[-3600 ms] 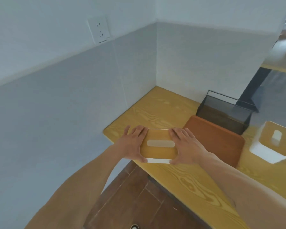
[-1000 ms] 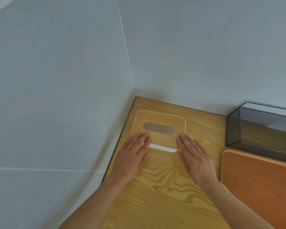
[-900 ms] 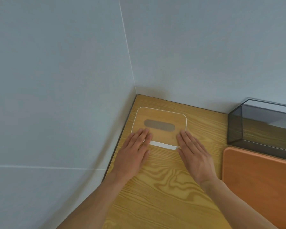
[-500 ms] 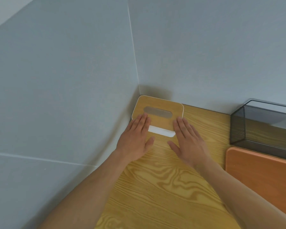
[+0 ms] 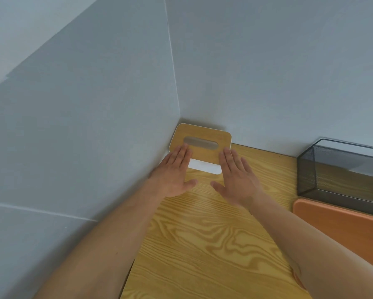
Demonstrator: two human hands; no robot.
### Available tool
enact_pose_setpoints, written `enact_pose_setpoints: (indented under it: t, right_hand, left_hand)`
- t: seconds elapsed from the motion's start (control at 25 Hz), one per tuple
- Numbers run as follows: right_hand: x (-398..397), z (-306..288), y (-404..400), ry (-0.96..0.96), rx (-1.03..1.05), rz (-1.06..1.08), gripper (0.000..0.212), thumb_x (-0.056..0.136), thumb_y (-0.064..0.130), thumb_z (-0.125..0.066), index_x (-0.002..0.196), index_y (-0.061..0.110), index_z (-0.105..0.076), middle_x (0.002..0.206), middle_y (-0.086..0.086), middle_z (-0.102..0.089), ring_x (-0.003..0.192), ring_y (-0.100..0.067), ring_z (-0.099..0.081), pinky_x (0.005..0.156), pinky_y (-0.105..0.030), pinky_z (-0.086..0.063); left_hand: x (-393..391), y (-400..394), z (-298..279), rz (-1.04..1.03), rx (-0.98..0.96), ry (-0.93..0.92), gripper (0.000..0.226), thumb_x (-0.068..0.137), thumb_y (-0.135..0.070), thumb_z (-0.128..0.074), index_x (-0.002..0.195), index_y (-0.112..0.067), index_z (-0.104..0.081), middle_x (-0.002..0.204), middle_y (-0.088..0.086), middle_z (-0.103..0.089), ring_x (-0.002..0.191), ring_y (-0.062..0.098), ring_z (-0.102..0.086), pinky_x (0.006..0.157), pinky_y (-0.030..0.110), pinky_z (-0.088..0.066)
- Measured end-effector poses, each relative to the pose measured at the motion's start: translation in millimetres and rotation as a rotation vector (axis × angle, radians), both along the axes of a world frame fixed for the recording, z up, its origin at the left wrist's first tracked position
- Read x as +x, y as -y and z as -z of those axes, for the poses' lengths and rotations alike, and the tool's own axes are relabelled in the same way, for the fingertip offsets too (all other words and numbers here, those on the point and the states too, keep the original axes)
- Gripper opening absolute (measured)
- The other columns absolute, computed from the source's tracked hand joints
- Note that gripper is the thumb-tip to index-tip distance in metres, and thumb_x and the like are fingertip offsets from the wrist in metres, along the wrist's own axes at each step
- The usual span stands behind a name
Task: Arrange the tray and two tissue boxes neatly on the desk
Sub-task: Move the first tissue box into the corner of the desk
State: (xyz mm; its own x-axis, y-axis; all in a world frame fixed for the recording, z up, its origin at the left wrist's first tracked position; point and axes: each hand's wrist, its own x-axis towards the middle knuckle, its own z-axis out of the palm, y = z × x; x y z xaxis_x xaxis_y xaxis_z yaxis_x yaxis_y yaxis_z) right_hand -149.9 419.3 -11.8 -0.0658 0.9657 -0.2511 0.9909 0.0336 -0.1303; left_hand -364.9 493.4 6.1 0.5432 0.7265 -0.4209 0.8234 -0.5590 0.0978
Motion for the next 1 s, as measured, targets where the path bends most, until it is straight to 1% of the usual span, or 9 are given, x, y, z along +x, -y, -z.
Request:
enact_pose_setpoints:
  t: [0.36,0.72,0.92,1.0]
  right_hand:
    - [0,-1,-17,-0.002,-0.055,0.038,0.090,0.098,0.063,-0.029,0.153,0.014,0.022,0.163,-0.004,0.026,0.149,-0.020,0.024,0.122,-0.043,0.008]
    - [2,1,-26,-0.009,-0.077,0.057,0.082,0.101,0.056,-0.026,0.152,0.014,0.023,0.163,-0.003,0.027,0.149,-0.021,0.025,0.122,-0.045,0.008]
    - [3,0,-28,-0.003,-0.090,0.065,0.082,0.101,0.056,-0.026,0.152,0.016,0.025,0.161,-0.001,0.030,0.148,-0.021,0.028,0.122,-0.046,0.009]
    - [2,-1,-29,-0.004,-0.106,0.067,0.085,0.100,0.058,-0.029,0.152,0.018,0.025,0.161,0.001,0.030,0.147,-0.022,0.028,0.122,-0.047,0.009]
  left_hand:
    - [7,-14,-3,-0.004,-0.021,-0.016,0.097,0.096,-0.067,-0.033,0.152,-0.012,0.024,0.160,0.006,0.032,0.148,0.018,0.026,0.123,0.040,0.004]
    - [9,-20,-2,0.014,-0.023,-0.030,0.102,0.094,-0.065,-0.040,0.151,-0.012,0.027,0.158,0.006,0.035,0.147,0.019,0.027,0.123,0.039,0.004]
    - [10,-18,-4,0.006,-0.021,-0.031,0.102,0.094,-0.061,-0.043,0.151,-0.012,0.027,0.158,0.006,0.036,0.147,0.019,0.028,0.123,0.039,0.004]
    - [10,-19,-6,-0.001,-0.031,-0.041,0.102,0.095,-0.059,-0.045,0.152,-0.012,0.025,0.159,0.006,0.034,0.148,0.019,0.026,0.123,0.040,0.002]
